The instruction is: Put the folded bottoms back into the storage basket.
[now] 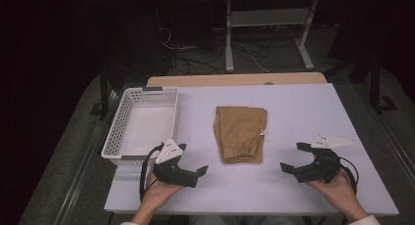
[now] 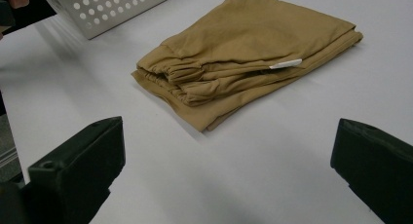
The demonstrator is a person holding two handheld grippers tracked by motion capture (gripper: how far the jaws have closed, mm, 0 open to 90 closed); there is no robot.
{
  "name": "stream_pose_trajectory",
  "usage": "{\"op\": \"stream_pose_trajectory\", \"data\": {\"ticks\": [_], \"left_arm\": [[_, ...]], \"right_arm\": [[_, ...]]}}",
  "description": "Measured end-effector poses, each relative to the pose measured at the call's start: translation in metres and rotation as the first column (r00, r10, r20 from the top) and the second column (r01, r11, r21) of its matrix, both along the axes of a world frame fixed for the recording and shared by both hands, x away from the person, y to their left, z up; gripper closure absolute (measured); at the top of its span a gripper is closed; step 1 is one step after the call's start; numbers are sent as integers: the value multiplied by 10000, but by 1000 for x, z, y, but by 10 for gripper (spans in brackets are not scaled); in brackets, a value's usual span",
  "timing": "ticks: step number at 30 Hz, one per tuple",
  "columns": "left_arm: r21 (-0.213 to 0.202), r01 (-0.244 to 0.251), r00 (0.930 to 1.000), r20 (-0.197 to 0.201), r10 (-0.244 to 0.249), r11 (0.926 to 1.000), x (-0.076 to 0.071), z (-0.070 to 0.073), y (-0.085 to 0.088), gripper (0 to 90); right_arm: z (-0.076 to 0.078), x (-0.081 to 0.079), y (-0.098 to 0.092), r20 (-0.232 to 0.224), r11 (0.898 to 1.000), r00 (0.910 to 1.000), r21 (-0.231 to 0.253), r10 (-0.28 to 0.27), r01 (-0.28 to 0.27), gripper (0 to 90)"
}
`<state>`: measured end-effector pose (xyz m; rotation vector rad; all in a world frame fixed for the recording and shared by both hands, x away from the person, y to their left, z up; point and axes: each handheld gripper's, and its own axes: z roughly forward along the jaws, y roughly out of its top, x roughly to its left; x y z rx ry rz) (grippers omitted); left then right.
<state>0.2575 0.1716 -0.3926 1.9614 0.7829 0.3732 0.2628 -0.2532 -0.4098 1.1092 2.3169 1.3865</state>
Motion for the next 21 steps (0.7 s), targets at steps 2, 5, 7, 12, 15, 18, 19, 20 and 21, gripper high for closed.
{"op": "stream_pose_trajectory", "data": {"ticks": [2, 5, 7, 12, 15, 18, 19, 20, 21], "left_arm": [[-19, 9, 10000, -15, -9, 10000, 0, 2, 0, 5], [70, 23, 10000, -37, -23, 10000, 1, 3, 0, 6], [82, 25, 10000, -48, -25, 10000, 1, 4, 0, 5], [95, 50, 10000, 5, -50, 9999, 3, 10, -1, 5], [119, 72, 10000, 9, -72, 9999, 5, 14, -1, 5], [89, 72, 9999, -82, -71, 9999, 8, 17, -2, 5], [87, 70, 9999, -80, -69, 9999, 9, 19, -2, 5], [104, 81, 9999, -118, -80, 9999, 10, 20, -2, 6], [86, 74, 9999, -117, -73, 9999, 11, 21, -3, 6]], "right_arm": [[2, 1, 1, -27, 10000, 10000, 20, 46, -46, 0], [4, 3, 4, -18, 9999, 9999, -57, 146, -146, 0], [6, 4, 7, -77, 9998, 9998, -86, 174, -175, 0], [7, 5, 10, -157, 9997, 9997, -141, 206, -208, 0], [8, 5, 9, -248, 9997, 9995, -130, 216, -219, 0], [8, 6, 8, -312, 9997, 9993, -88, 203, -206, 0], [8, 6, 8, -312, 9997, 9993, -88, 203, -206, 0], [9, 7, 7, -474, 9997, 9986, -92, 219, -223, 0], [9, 7, 7, -474, 9997, 9986, -92, 219, -223, 0]]}}
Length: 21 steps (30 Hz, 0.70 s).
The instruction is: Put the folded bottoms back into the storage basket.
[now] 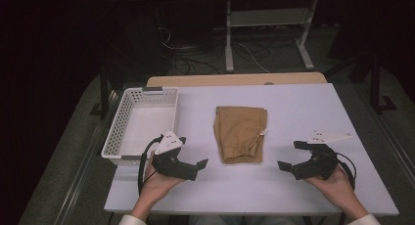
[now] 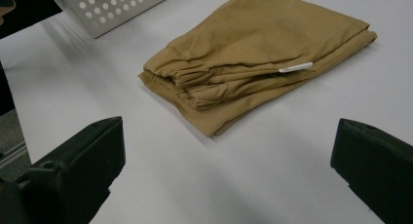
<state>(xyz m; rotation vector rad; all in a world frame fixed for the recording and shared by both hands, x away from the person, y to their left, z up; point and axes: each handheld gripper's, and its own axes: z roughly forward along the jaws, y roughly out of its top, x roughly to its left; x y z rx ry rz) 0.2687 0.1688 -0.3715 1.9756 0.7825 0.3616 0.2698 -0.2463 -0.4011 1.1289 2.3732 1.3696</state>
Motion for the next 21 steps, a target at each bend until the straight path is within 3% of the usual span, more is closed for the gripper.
{"op": "stream_pose_trajectory", "data": {"ticks": [5, 21], "left_arm": [[-28, -18, 10000, 38, 18, 10000, 6, 4, -2, 5], [-129, 121, 9999, 0, -121, 9998, 22, 17, -10, 6]], "right_arm": [[4, 4, -3, -157, 9994, 9998, 337, -100, 105, 0], [11, 14, 4, -294, 9997, 9996, 242, 29, -22, 0]]}}
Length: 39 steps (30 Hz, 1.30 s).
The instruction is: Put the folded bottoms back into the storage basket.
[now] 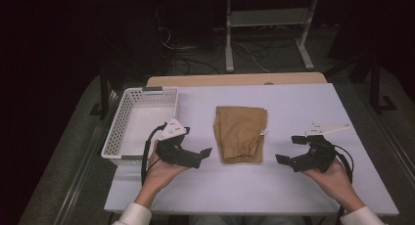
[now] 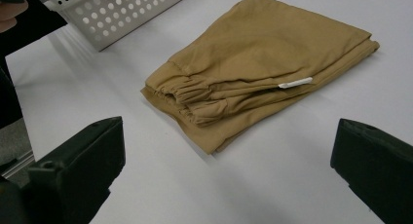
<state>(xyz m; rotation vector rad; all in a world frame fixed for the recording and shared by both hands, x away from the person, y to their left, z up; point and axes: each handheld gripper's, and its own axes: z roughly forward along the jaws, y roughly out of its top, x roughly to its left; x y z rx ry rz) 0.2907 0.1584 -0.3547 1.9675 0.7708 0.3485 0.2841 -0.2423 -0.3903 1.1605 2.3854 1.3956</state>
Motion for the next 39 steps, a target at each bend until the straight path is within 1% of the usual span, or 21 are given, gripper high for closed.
{"op": "stream_pose_trajectory", "data": {"ticks": [7, 12, 17, 19, 29, 31, 35, 39], "left_arm": [[-34, -112, 9999, -12, 112, 9999, 8, 3, 0, 6], [96, -112, 9999, -11, 112, 9999, 17, 8, -3, 6], [80, -123, 9999, -2, 123, 9999, 23, 11, -6, 5], [135, -136, 9999, -15, 136, 9998, 26, 12, -8, 5], [205, -218, 9997, -128, 221, 9996, 43, 13, -13, 5], [186, -297, 9994, -189, 301, 9994, 45, 12, -13, 5], [301, -288, 9992, -283, 296, 9991, 51, 11, -14, 5], [287, -349, 9985, -401, 360, 9990, 57, 7, -15, 5]], "right_arm": [[3, 4, 3, -40, 10000, 10000, 8, 80, -80, 0], [5, 8, 6, -59, 9999, 9999, 24, 125, -125, 0], [5, 11, 9, -79, 9998, 9998, 44, 185, -185, 0], [5, 13, 11, -125, 9998, 9997, 18, 215, -215, 0], [7, 21, 19, -202, 9995, 9993, -22, 319, -320, 0], [7, 22, 20, -191, 9995, 9993, -20, 317, -318, 0], [7, 27, 23, -228, 9994, 9992, -55, 326, -327, 0], [7, 31, 25, -299, 9995, 9991, 38, 316, -315, 0]]}}
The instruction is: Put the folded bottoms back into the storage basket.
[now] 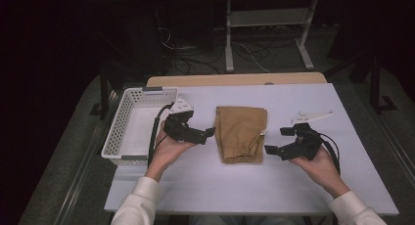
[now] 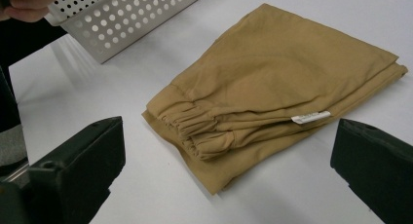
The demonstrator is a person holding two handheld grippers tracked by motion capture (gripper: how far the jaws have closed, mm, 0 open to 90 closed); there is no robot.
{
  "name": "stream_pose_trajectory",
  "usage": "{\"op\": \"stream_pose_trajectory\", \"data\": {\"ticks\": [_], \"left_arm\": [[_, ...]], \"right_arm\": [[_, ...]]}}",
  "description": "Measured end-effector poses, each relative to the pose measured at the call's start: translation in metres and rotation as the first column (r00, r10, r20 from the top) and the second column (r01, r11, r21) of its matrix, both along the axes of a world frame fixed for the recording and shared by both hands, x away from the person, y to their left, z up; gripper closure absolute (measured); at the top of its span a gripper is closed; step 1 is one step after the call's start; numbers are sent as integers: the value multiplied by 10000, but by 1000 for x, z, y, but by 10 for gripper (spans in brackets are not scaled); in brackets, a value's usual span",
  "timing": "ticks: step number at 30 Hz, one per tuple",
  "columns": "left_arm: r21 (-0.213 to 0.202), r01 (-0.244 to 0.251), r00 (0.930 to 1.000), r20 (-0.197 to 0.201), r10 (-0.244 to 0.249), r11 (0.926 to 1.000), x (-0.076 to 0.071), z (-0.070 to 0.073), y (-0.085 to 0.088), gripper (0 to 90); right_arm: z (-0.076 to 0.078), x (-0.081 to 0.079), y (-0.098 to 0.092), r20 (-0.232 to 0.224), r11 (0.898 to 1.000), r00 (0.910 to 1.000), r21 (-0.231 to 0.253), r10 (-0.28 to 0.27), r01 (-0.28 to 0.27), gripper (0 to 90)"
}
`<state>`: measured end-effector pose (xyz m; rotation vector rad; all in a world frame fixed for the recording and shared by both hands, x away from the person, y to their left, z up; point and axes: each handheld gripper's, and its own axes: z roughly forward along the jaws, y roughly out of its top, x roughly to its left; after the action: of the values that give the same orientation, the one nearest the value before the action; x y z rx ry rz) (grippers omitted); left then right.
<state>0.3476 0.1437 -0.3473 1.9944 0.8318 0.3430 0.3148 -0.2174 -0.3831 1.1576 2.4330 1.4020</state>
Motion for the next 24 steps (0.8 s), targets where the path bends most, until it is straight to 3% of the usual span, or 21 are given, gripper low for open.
{"op": "stream_pose_trajectory", "data": {"ticks": [7, 24], "left_arm": [[92, -10, 9999, -164, 12, 10000, 8, -4, -2, 5], [-132, -296, 9981, -544, 288, 9995, 32, -12, -5, 5]], "right_arm": [[-2, 4, 4, -91, 10000, 9999, -28, 42, -42, 0], [-2, 17, 8, -221, 9998, 9997, 172, -111, 115, 0]]}}
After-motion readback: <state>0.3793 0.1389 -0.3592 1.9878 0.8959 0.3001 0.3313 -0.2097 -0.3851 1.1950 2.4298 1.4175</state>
